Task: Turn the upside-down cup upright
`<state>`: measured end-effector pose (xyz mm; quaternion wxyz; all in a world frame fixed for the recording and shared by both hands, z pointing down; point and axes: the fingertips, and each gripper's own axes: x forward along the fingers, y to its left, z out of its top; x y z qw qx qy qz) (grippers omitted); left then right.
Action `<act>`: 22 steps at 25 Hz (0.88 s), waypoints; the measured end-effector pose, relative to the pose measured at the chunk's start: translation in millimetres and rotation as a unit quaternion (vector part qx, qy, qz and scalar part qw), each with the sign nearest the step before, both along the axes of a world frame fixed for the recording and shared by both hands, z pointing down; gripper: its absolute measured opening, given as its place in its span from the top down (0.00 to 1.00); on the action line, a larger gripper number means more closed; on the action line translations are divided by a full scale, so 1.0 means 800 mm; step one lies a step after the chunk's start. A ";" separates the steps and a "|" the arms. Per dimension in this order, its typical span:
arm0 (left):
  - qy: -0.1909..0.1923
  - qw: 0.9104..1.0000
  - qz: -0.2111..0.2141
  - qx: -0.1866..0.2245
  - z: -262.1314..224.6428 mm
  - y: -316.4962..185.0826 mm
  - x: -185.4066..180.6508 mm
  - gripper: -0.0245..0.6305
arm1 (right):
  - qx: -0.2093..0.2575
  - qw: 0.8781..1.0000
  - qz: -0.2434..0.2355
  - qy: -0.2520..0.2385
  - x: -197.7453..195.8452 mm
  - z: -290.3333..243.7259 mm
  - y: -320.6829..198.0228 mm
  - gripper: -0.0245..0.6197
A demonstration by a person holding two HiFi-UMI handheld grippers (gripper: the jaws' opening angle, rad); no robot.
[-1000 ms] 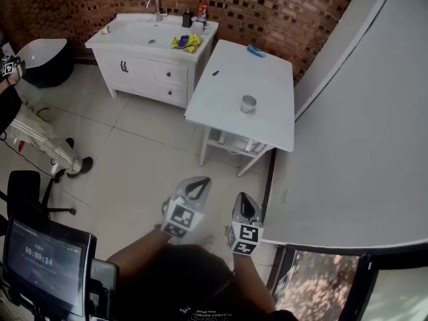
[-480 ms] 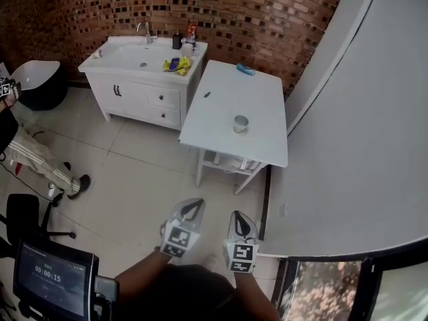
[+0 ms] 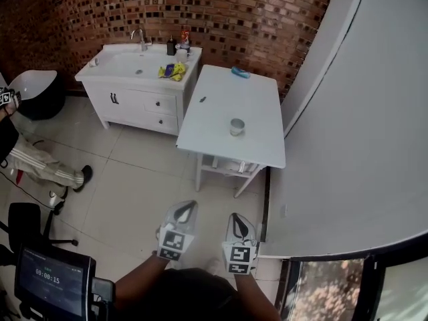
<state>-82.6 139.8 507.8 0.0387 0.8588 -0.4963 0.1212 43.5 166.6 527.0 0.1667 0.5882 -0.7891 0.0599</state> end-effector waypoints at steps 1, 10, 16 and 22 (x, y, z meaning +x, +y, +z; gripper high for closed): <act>0.000 1.000 -0.001 -0.001 0.000 -0.001 -0.002 0.97 | 0.000 1.000 0.001 -0.003 0.000 -0.001 0.000 0.94; 0.002 1.000 0.003 -0.002 0.002 0.004 0.004 0.97 | 0.003 1.000 0.031 -0.003 0.016 -0.002 0.002 0.95; 0.022 1.000 -0.013 -0.005 -0.005 -0.004 -0.007 0.97 | 0.005 0.999 0.039 -0.026 0.019 0.001 -0.001 0.95; 0.031 0.999 -0.038 -0.012 -0.005 -0.006 -0.023 0.97 | 0.008 0.999 0.037 -0.030 0.019 0.002 0.006 0.95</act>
